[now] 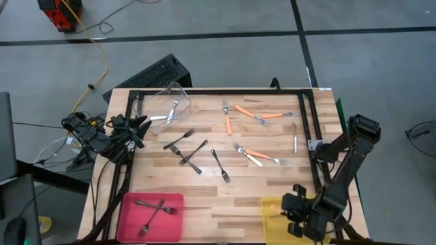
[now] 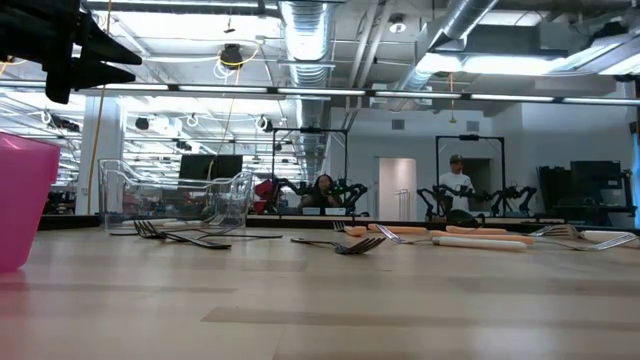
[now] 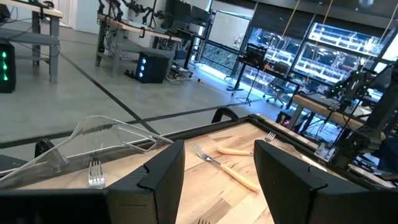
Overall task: Sort silverware by color (type)
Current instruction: Put the orange fork into the yellow bin
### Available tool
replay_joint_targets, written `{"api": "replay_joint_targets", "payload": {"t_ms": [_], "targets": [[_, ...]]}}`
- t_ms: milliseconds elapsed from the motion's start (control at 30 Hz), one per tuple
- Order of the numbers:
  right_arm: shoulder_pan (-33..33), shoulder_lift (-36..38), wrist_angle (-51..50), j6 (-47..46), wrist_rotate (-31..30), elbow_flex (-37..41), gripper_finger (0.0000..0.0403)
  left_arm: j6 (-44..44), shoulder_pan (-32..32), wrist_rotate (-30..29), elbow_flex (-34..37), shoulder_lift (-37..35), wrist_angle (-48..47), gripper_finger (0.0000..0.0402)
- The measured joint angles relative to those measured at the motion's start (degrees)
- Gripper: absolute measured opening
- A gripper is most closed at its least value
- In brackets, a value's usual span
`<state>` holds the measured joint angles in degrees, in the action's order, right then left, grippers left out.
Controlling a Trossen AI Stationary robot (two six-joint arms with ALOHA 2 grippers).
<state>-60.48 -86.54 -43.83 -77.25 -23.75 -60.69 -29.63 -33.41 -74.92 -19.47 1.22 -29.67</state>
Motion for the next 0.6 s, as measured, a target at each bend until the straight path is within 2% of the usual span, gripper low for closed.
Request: {"api": "replay_joint_targets", "payload": {"t_ms": [300, 600], "targets": [[-1.5, -0.1, -0.1, -2.4, -0.7, 0.0, 0.0099, -0.2, 0.0, -0.5, 0.0, 0.0, 0.0, 0.0178], [-1.1, -6.7, 4.2, -2.0, 2.8, 0.0, 0.0099, -0.2, 0.0, -0.5, 0.0, 0.0, 0.0, 0.0178]]}}
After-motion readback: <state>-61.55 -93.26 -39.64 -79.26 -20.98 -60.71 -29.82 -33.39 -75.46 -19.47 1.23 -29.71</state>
